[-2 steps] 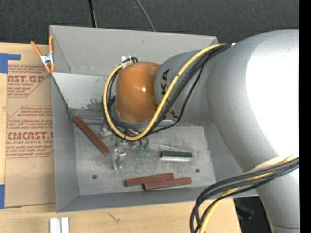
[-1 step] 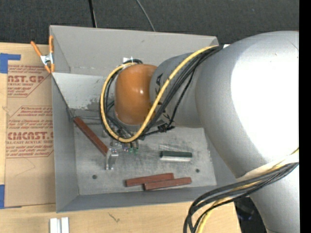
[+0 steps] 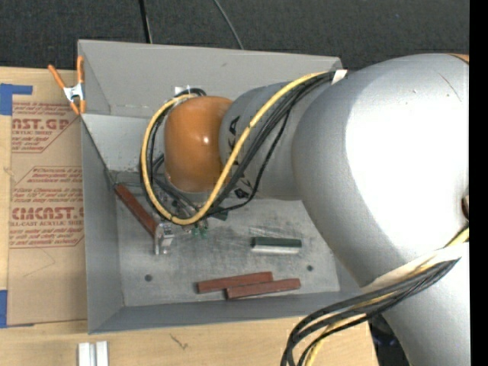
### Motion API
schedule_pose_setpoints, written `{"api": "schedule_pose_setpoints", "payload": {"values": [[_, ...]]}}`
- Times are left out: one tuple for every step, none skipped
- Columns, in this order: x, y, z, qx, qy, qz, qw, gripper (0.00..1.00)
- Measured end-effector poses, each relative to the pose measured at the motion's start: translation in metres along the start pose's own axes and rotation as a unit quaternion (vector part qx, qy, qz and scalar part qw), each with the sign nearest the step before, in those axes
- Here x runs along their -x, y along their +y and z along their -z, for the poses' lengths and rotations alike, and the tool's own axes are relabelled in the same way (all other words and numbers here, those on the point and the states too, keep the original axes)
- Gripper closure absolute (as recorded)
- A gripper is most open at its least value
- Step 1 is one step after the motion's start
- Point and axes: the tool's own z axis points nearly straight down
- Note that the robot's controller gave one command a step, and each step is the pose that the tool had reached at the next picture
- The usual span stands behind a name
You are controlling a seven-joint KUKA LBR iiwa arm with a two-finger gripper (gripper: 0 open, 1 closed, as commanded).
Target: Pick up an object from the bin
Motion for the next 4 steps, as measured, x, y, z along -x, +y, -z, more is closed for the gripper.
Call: {"api": "schedule_pose_setpoints", "payload": {"values": [[0.000, 0.000, 0.000, 0.000, 0.0000, 0.000, 1.0000, 1.00], [-0.002, -0.004, 0.048, 0.001, 0.0079, 0.006, 0.9999, 1.00], [0.001, -0.005, 0.063, 0.002, 0.0055, 0.006, 1.0000, 1.00], [-0.010, 0.010, 0.121, 0.004, 0.0036, 0.124, 0.9923, 1.00]]}}
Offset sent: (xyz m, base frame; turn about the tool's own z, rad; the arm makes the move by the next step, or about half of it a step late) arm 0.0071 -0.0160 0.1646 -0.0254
